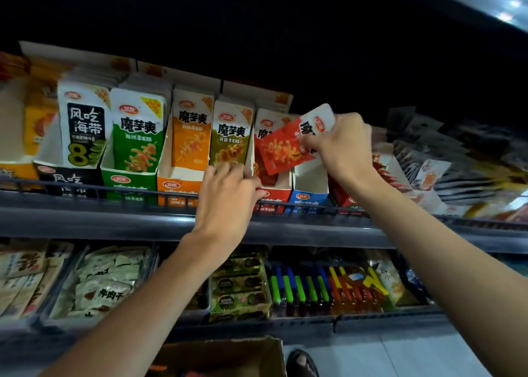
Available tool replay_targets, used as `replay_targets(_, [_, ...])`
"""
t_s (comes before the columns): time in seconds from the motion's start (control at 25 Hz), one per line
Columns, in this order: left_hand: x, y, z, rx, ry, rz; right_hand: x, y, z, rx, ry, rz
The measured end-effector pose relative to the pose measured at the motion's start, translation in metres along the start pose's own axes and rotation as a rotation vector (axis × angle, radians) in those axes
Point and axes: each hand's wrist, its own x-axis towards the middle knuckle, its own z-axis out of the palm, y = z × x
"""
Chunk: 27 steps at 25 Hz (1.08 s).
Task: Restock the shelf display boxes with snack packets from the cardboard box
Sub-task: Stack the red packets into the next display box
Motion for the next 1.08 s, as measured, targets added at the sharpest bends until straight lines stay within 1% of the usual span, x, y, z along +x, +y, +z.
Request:
replay_targets(0.16, [0.003,0.001,0.001,-0.046,0.009,-0.025,0.024,-0.018,0.017,-0.314,-0.211,-0.115])
replay_targets(0.32, [0.003,0.000,0.004,-0.078,-0.008,-0.041,0.039,-0.028,0.027,-0.412,-0.449,-0.261])
replay_targets(0.4, [0.003,-0.001,0.007,-0.099,-0.017,-0.042,0.043,-0.022,0.036,-0.451,-0.502,-0.320])
replay_targets(0.44, [0.003,-0.001,0.008,-0.109,-0.021,-0.043,0.045,-0.016,0.042,-0.468,-0.488,-0.345])
replay_targets(0.6, [0.002,-0.001,0.009,-0.124,-0.010,-0.049,0.046,-0.004,0.057,-0.573,-0.330,-0.464])
replay_targets(0.68, [0.003,0.000,0.009,-0.123,-0.021,-0.054,0.047,-0.003,0.056,-0.622,-0.277,-0.527])
replay_targets(0.76, [0.003,0.001,0.009,-0.119,-0.033,-0.057,0.049,-0.002,0.058,-0.652,-0.244,-0.549])
replay_targets(0.84, [0.003,0.000,0.009,-0.122,-0.042,-0.060,0.045,-0.001,0.063,-0.651,-0.207,-0.529])
replay_targets(0.88, [0.003,0.000,0.009,-0.121,-0.041,-0.059,0.042,0.000,0.066,-0.654,-0.171,-0.525])
replay_targets(1.0, [0.002,0.000,0.009,-0.137,-0.003,-0.051,0.034,0.003,0.072,-0.681,0.018,-0.538])
replay_targets(1.08, [0.002,0.001,0.010,-0.147,0.003,-0.053,0.030,0.004,0.074,-0.753,0.106,-0.573])
